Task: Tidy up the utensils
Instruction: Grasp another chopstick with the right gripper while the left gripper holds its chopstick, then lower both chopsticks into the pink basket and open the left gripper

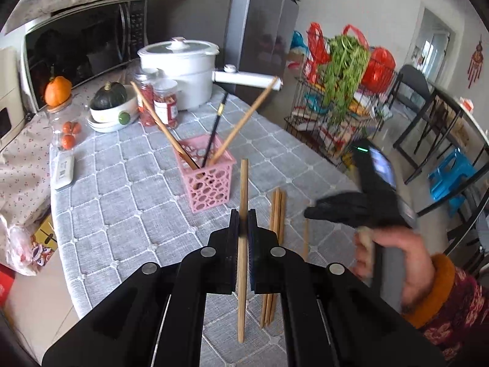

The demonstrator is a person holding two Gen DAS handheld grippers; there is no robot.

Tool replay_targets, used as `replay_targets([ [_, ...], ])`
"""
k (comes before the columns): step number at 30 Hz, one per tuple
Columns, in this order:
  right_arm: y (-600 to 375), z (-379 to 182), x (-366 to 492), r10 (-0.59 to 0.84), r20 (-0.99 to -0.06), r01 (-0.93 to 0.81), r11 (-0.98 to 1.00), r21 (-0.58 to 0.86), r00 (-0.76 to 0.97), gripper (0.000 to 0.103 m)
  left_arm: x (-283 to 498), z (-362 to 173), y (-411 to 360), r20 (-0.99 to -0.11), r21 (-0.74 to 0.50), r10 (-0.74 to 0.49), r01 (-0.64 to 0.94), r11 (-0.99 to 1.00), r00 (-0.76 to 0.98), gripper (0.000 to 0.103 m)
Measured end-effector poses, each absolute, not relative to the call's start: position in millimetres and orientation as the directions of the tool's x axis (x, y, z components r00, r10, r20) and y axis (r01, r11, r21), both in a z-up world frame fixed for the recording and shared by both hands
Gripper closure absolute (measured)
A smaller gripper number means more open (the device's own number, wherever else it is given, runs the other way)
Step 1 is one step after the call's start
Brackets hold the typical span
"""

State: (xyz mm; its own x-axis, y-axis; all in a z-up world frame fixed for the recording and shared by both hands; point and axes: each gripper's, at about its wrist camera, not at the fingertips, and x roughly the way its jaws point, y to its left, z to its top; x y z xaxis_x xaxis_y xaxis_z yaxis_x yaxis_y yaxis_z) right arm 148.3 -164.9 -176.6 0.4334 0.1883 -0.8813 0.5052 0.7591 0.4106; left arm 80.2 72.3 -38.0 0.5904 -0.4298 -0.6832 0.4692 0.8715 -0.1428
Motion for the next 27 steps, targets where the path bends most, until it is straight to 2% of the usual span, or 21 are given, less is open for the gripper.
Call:
replay_targets([
  [10, -170, -50, 50, 0.146, -0.715, 0.321, 0.819, 0.475, 0.684, 0.097, 63, 13, 101, -0.562, -0.227, -0.45, 0.393, 0.891, 0.694, 0.099],
  [16, -175, 23, 45, 0.143, -0.594, 0.238, 0.823, 0.515, 0.791, 0.098, 72, 67, 103, -0.463, -0.233, -0.425, 0.356, 0.905, 0.777, 0.099],
  [20, -179, 58, 53, 0.16, -0.527, 0.192, 0.812, 0.551, 0.835, 0.098, 90, 94, 99, -0.4, -0.216, -0.362, 0.297, 0.93, 0.842, 0.099],
  [27, -177, 90, 75, 0.199, -0.47, 0.125, 0.811, 0.572, 0.86, 0.098, 132, 100, 90, -0.38, -0.206, -0.293, 0.228, 0.952, 0.877, 0.099],
])
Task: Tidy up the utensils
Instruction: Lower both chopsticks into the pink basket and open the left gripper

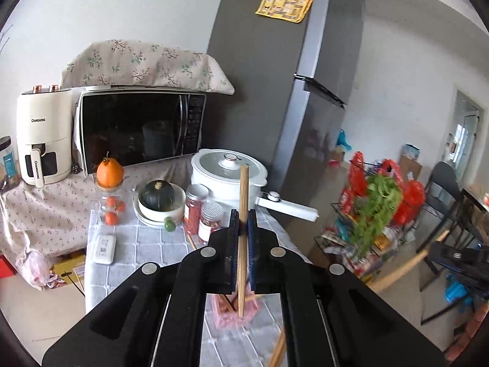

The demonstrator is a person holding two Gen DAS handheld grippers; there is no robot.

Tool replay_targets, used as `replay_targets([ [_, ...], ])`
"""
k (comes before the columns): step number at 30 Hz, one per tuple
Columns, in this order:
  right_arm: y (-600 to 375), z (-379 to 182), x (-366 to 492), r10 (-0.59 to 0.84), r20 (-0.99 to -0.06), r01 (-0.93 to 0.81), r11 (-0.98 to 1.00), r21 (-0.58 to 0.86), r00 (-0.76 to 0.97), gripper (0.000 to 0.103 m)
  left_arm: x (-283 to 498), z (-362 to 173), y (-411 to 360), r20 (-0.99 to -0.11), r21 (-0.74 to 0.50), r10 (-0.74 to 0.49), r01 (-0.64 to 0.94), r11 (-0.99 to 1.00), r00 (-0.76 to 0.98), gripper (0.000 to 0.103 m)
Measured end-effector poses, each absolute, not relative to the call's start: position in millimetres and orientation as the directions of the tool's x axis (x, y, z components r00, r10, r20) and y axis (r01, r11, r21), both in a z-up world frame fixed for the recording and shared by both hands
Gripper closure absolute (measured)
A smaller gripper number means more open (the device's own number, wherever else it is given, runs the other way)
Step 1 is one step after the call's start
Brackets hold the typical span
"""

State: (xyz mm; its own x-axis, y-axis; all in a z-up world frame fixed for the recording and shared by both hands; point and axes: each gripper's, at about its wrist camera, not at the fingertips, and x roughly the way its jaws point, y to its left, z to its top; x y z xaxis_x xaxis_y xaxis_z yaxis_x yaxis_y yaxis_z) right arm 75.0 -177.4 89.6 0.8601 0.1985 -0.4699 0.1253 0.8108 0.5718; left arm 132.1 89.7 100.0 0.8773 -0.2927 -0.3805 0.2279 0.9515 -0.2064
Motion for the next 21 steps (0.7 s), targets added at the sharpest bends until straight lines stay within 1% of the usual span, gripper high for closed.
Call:
replay_targets([
  [2, -174, 90, 77, 0.207, -0.469, 0.112, 0.818, 0.565, 0.859, 0.098, 146, 93, 88, -0.394, -0.21, -0.283, 0.214, 0.954, 0.874, 0.099],
  [3, -173, 90, 79, 0.212, -0.471, 0.105, 0.821, 0.562, 0.856, 0.101, 150, 90, 88, -0.4, -0.211, -0.279, 0.209, 0.955, 0.873, 0.099],
  [7, -168, 88, 83, 0.244, -0.475, 0.088, 0.813, 0.575, 0.845, 0.101, 170, 69, 84, -0.431, -0.211, -0.257, 0.181, 0.961, 0.865, 0.098],
  [11, -165, 86, 86, 0.253, -0.48, 0.083, 0.814, 0.575, 0.84, 0.101, 180, 47, 82, -0.458, -0.207, -0.266, 0.189, 0.96, 0.848, 0.097],
  [14, -164, 84, 86, 0.235, -0.501, 0.095, 0.831, 0.548, 0.833, 0.101, 176, 44, 90, -0.443, -0.227, -0.275, 0.19, 0.955, 0.853, 0.097],
  [16, -165, 74, 94, 0.232, -0.551, 0.12, 0.841, 0.528, 0.801, 0.101, 174, 47, 93, -0.446, -0.224, -0.28, 0.197, 0.955, 0.85, 0.097],
  [17, -164, 65, 100, 0.237, -0.586, 0.129, 0.849, 0.513, 0.775, 0.098, 174, 48, 93, -0.45, -0.226, -0.283, 0.198, 0.954, 0.847, 0.097],
  [19, -163, 39, 118, 0.226, -0.672, 0.16, 0.873, 0.461, 0.705, 0.098, 170, 53, 97, -0.445, -0.237, -0.287, 0.197, 0.951, 0.849, 0.097],
  [21, -165, 3, 138, 0.213, -0.743, 0.207, 0.879, 0.429, 0.635, 0.088, 161, 59, 104, -0.428, -0.263, -0.296, 0.195, 0.945, 0.854, 0.097],
])
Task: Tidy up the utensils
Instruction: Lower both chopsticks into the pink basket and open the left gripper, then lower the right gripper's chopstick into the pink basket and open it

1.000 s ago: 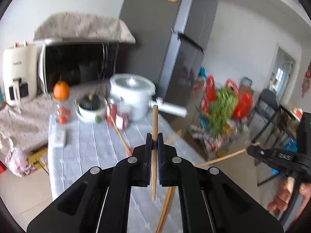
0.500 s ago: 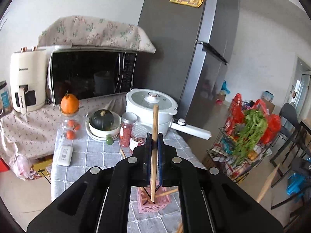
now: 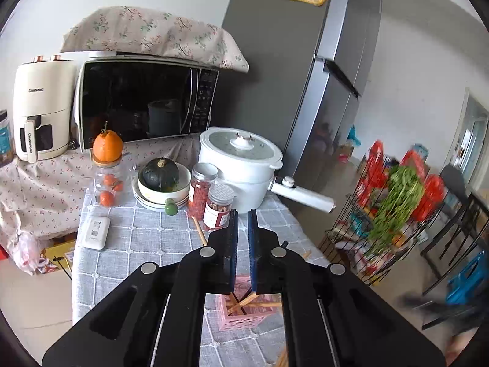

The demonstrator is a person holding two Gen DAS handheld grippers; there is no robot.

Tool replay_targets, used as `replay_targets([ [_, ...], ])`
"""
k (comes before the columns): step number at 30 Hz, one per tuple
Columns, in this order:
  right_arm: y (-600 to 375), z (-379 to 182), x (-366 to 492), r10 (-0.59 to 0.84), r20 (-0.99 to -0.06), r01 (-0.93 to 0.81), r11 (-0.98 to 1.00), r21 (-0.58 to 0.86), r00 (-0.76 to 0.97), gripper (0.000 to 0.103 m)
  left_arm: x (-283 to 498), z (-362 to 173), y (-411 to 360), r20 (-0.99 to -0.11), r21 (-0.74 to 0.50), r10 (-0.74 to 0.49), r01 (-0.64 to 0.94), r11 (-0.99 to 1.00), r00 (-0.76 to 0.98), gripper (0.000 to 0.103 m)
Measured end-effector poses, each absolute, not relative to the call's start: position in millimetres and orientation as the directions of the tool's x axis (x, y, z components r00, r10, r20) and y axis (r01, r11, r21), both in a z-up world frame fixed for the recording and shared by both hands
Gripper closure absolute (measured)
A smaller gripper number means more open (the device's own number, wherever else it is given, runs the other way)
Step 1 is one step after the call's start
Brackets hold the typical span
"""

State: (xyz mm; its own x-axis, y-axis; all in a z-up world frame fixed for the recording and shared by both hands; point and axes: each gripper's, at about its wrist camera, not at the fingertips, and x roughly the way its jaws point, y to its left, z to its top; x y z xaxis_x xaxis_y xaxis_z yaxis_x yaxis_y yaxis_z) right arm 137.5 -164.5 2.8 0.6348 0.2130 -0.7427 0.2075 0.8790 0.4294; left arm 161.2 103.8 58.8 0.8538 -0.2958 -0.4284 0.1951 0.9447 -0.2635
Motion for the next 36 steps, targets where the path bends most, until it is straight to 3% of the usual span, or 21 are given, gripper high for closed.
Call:
replay_targets([
  [3, -168, -59, 167, 0.209, -0.811, 0.238, 0.889, 0.39, 0.547, 0.083, 141, 65, 121, -0.396, -0.336, -0.329, 0.198, 0.921, 0.857, 0.097],
  [7, -158, -130, 207, 0.281, -0.847, 0.139, 0.916, 0.377, 0.45, 0.08, 123, 64, 135, -0.388, -0.371, -0.337, 0.189, 0.909, 0.858, 0.092],
  [11, -153, -163, 246, 0.354, -0.825, 0.108, 0.892, 0.44, 0.441, 0.08, 120, 61, 139, -0.395, -0.377, -0.328, 0.175, 0.91, 0.858, 0.086],
  [15, -144, -179, 278, 0.386, -0.824, 0.083, 0.886, 0.457, 0.414, 0.07, 130, 48, 137, -0.439, -0.365, -0.321, 0.16, 0.917, 0.839, 0.086],
  [20, -139, -200, 302, 0.391, -0.835, 0.084, 0.887, 0.454, 0.388, 0.07, 143, 32, 134, -0.493, -0.386, -0.337, 0.145, 0.911, 0.802, 0.086],
  [21, -138, -199, 304, 0.393, -0.826, 0.081, 0.884, 0.461, 0.404, 0.075, 144, 31, 134, -0.499, -0.382, -0.33, 0.139, 0.914, 0.801, 0.086],
  [23, -145, -203, 306, 0.39, -0.824, 0.121, 0.873, 0.473, 0.411, 0.097, 143, 30, 134, -0.501, -0.378, -0.324, 0.135, 0.916, 0.803, 0.086],
  [28, -174, -187, 270, 0.371, -0.778, 0.177, 0.838, 0.516, 0.507, 0.097, 136, 39, 139, -0.481, -0.385, -0.335, 0.147, 0.911, 0.81, 0.086],
  [36, -178, -83, 149, 0.292, -0.728, 0.111, 0.886, 0.449, 0.62, 0.097, 119, 54, 148, -0.449, -0.416, -0.364, 0.17, 0.893, 0.816, 0.086],
])
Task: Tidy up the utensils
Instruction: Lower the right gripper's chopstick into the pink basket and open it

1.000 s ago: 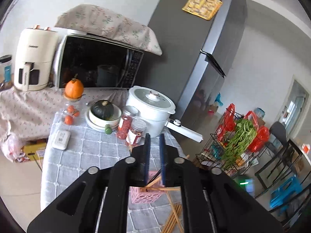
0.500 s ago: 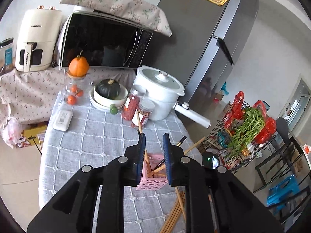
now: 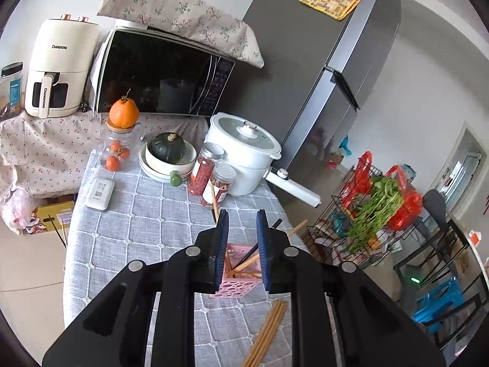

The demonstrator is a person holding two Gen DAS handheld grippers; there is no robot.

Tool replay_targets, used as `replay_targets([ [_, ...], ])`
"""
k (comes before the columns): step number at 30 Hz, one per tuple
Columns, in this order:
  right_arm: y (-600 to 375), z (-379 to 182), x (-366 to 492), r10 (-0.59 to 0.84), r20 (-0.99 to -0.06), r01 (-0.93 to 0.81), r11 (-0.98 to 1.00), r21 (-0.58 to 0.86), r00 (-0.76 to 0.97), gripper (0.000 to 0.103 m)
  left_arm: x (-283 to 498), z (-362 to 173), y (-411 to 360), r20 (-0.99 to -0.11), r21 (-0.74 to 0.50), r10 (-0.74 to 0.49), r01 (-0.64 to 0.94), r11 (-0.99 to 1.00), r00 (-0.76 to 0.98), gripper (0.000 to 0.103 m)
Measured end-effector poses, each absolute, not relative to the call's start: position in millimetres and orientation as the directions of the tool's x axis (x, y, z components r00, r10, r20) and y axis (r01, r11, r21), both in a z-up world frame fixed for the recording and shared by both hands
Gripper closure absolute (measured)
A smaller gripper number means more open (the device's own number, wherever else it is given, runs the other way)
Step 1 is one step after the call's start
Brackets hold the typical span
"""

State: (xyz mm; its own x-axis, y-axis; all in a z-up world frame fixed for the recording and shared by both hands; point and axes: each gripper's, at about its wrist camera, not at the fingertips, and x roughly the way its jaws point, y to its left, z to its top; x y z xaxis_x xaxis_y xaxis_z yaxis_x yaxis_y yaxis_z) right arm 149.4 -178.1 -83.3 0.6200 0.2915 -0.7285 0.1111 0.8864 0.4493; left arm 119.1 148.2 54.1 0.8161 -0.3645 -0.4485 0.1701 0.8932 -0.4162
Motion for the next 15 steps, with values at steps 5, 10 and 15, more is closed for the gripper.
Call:
replay_targets([
  [5, -143, -21, 93, 0.253, -0.714, 0.051, 0.926, 0.375, 0.653, 0.097, 109, 62, 161, -0.422, -0.451, -0.383, 0.176, 0.875, 0.822, 0.086],
  [10, -117, 37, 82, 0.241, -0.669, 0.017, 0.935, 0.354, 0.703, 0.097, 106, 66, 178, -0.407, -0.487, -0.387, 0.162, 0.858, 0.827, 0.086],
  [15, -100, 96, 99, 0.203, -0.61, 0.026, 0.938, 0.345, 0.766, 0.097, 100, 74, 196, -0.374, -0.526, -0.398, 0.161, 0.835, 0.838, 0.086],
])
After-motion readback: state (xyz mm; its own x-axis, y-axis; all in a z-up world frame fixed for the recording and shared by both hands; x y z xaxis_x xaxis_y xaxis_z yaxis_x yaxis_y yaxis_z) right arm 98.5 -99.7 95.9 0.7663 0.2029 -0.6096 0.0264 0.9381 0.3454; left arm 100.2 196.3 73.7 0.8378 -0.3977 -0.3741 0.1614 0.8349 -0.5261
